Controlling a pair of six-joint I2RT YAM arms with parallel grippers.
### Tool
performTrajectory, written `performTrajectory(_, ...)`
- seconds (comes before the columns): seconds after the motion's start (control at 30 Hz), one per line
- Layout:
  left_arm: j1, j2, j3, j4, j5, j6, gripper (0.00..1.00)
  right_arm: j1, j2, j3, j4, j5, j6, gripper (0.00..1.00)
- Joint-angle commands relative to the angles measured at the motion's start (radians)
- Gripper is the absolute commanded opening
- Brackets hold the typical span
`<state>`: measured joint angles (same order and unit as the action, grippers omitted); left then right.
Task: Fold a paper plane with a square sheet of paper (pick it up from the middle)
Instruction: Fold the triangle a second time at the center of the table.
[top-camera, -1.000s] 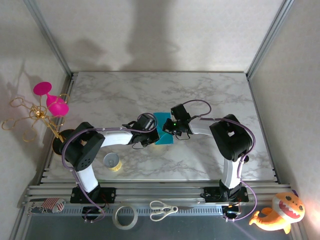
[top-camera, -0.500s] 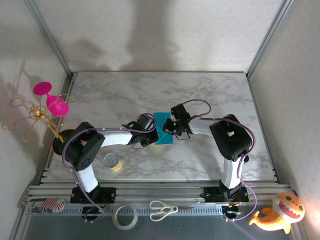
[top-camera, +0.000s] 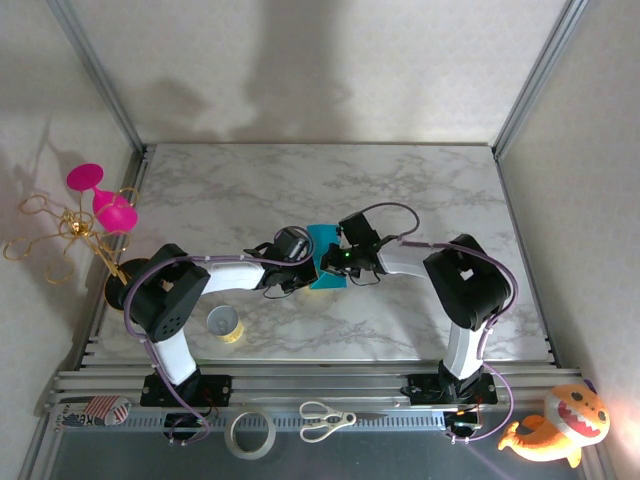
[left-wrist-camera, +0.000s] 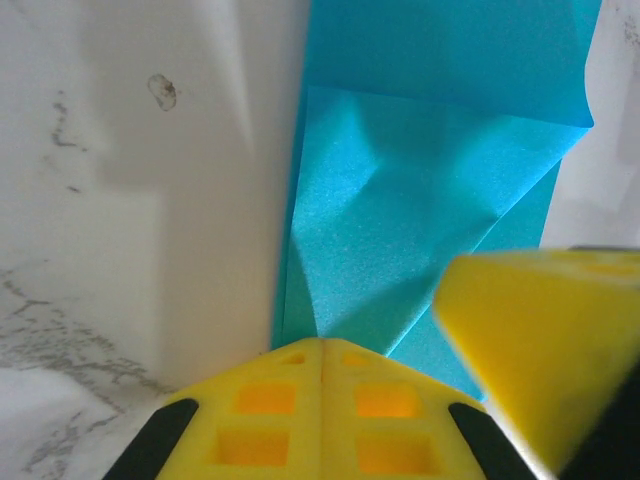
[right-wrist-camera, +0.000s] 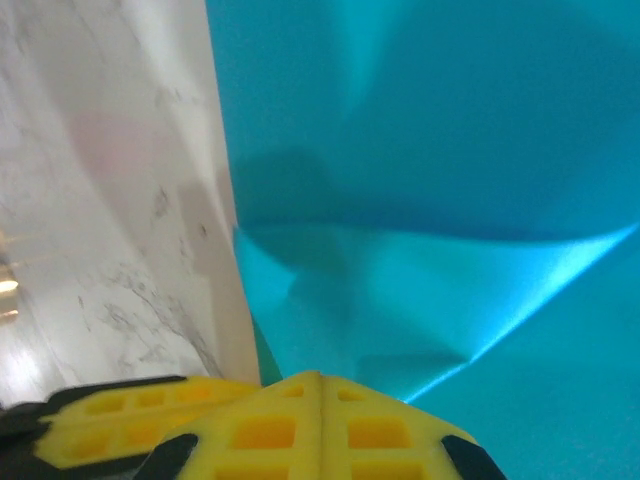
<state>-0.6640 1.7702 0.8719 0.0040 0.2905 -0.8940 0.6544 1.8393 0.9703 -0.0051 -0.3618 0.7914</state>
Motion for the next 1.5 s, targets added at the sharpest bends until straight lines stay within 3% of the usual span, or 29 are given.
performTrajectory(0.0,0.008,0.032,-0.014,-0.050,-0.024,0.016,0.05,0.007,0.035,-0.004,-0.013,0.004,0.027,0.01)
performTrajectory(0.23,0.007,-0.002,0.010,-0.057,-0.017,0.023,0.05,0.004,0.083,-0.007,-0.068,0.083,0.036,0.00)
performTrajectory(0.43,0.007,-0.074,-0.003,0.033,0.063,-0.014,0.09,0.001,0.087,-0.010,-0.079,0.090,0.040,0.00)
performTrajectory(0.73,0.004,-0.034,-0.016,0.028,0.116,-0.022,0.06,-0.001,0.098,-0.005,-0.094,0.092,0.046,0.00)
performTrajectory(1.23,0.004,0.015,-0.051,-0.085,0.043,0.043,0.04,-0.005,0.113,0.010,-0.130,0.093,0.040,0.00)
performTrajectory(1.47,0.016,-0.056,-0.083,-0.261,-0.001,0.132,0.03,-0.007,0.112,0.014,-0.142,0.093,0.029,0.00)
